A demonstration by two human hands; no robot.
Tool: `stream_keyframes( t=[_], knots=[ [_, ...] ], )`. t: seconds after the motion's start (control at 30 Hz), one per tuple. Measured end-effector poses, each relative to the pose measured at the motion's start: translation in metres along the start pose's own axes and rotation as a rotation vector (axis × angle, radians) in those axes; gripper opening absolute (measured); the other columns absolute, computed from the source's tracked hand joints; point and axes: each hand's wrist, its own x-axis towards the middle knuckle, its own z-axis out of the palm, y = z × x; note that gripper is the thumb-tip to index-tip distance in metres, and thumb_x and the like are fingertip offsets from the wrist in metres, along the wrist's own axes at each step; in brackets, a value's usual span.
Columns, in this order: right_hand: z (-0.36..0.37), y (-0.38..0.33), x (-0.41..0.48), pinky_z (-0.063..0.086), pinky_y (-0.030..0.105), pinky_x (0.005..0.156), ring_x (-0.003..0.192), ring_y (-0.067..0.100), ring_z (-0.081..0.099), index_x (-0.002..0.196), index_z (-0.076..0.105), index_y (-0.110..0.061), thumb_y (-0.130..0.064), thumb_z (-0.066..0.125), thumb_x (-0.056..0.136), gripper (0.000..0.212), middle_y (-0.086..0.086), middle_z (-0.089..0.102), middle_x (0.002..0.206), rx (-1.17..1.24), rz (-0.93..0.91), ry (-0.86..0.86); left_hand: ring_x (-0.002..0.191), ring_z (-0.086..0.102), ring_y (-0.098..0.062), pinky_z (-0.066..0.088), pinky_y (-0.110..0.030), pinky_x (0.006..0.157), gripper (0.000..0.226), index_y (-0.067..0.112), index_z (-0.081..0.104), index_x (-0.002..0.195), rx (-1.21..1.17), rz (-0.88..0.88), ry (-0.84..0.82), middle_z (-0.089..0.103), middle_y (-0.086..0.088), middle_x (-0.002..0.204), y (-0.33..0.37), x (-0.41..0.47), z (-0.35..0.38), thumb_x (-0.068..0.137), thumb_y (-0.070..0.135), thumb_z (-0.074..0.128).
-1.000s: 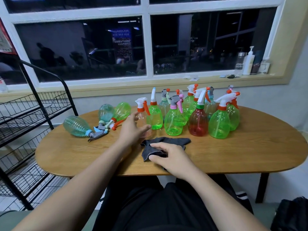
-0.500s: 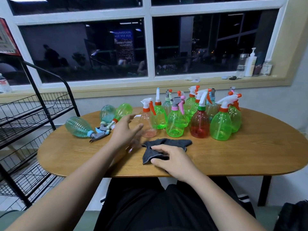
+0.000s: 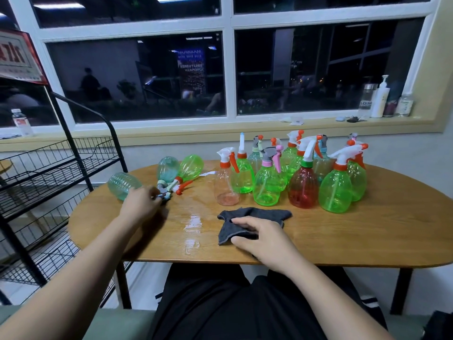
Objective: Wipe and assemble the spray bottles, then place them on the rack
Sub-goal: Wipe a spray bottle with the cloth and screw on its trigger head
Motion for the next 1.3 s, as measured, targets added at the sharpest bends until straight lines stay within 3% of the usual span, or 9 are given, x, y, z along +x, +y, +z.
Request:
stream_keyframes(
  t=[0.1, 0.3, 0.6, 0.77, 0.93, 1.03, 1.13, 1.2, 1.3],
  knots=[
    [0.000, 0.000, 0.000, 0.044, 0.008, 0.100, 0.121, -0.016, 0.058, 0.140, 0.067, -0.041, -0.037, 0.080, 0.090, 0.051, -0.029, 0.067, 0.131, -0.006, -0.005, 0.000, 0.114, 0.056, -0.033, 0.055, -0.048, 0.093, 0.025, 0.017, 0.075, 0.121, 0.027, 0.023, 0.008, 0.074, -0.012, 0.116, -0.001, -0.006, 0.002, 0.099, 0.023, 0.063],
    [0.001, 0.000, 0.000, 0.048, 0.016, 0.106, 0.121, -0.015, 0.059, 0.139, 0.068, -0.042, -0.038, 0.081, 0.089, 0.052, -0.029, 0.068, 0.131, -0.007, -0.007, -0.001, 0.098, 0.071, -0.028, 0.060, -0.039, 0.079, 0.025, 0.024, 0.075, 0.117, 0.002, 0.030, 0.047, 0.079, -0.004, 0.106, 0.016, -0.037, -0.010, 0.094, 0.026, 0.065],
    [0.002, 0.001, 0.001, 0.047, 0.017, 0.107, 0.121, -0.013, 0.060, 0.137, 0.069, -0.040, -0.034, 0.085, 0.087, 0.053, -0.026, 0.069, 0.130, 0.005, -0.005, 0.004, 0.088, 0.069, -0.005, 0.054, -0.026, 0.075, 0.021, 0.034, 0.072, 0.115, -0.150, 0.178, -0.026, 0.079, 0.014, 0.101, 0.074, -0.097, -0.006, 0.095, 0.036, 0.067],
    [0.003, 0.001, 0.001, 0.048, 0.019, 0.109, 0.121, -0.015, 0.060, 0.140, 0.067, -0.040, -0.034, 0.087, 0.085, 0.058, -0.026, 0.069, 0.131, 0.041, -0.010, -0.002, 0.091, 0.072, -0.003, 0.057, -0.026, 0.080, 0.022, 0.033, 0.073, 0.114, -0.210, 0.310, -0.024, 0.079, 0.016, 0.101, 0.109, -0.121, 0.003, 0.093, 0.032, 0.067],
    [0.002, 0.000, -0.001, 0.047, 0.014, 0.107, 0.120, -0.017, 0.059, 0.138, 0.069, -0.042, -0.029, 0.087, 0.086, 0.057, -0.026, 0.070, 0.130, 0.044, -0.032, 0.008, 0.081, 0.066, 0.001, 0.052, -0.020, 0.077, 0.026, 0.035, 0.073, 0.115, -0.319, 0.364, 0.013, 0.077, 0.019, 0.099, 0.121, -0.122, 0.004, 0.091, 0.025, 0.069],
    [0.001, -0.001, -0.002, 0.046, 0.013, 0.106, 0.118, -0.017, 0.059, 0.136, 0.070, -0.042, -0.030, 0.086, 0.087, 0.053, -0.028, 0.070, 0.128, 0.022, -0.044, 0.012, 0.092, 0.063, -0.002, 0.054, -0.028, 0.086, 0.033, 0.034, 0.071, 0.120, -0.382, 0.366, 0.126, 0.071, 0.021, 0.110, 0.114, -0.110, 0.001, 0.091, 0.021, 0.073],
    [0.001, -0.002, -0.002, 0.047, 0.014, 0.106, 0.117, -0.017, 0.060, 0.135, 0.071, -0.042, -0.030, 0.086, 0.087, 0.051, -0.029, 0.070, 0.127, 0.022, -0.043, 0.011, 0.116, 0.055, -0.015, 0.046, -0.040, 0.101, 0.040, 0.030, 0.069, 0.127, -0.353, 0.358, 0.287, 0.062, 0.011, 0.124, 0.105, -0.098, 0.001, 0.089, 0.020, 0.078],
    [0.001, -0.003, -0.003, 0.047, 0.012, 0.103, 0.116, -0.018, 0.060, 0.135, 0.071, -0.042, -0.031, 0.085, 0.087, 0.051, -0.030, 0.070, 0.127, 0.009, -0.039, 0.009, 0.129, 0.048, -0.019, 0.040, -0.043, 0.106, 0.044, 0.030, 0.066, 0.132, -0.334, 0.305, 0.331, 0.056, 0.007, 0.134, 0.097, -0.089, 0.002, 0.090, 0.028, 0.079],
    [0.001, -0.003, -0.003, 0.045, 0.009, 0.101, 0.116, -0.018, 0.059, 0.135, 0.071, -0.042, -0.030, 0.085, 0.088, 0.051, -0.030, 0.070, 0.126, -0.005, -0.033, 0.007, 0.145, 0.038, -0.023, 0.035, -0.050, 0.111, 0.060, 0.034, 0.055, 0.143, -0.330, 0.153, 0.264, 0.043, 0.002, 0.154, 0.083, -0.075, 0.007, 0.090, 0.051, 0.077]
  ],
)
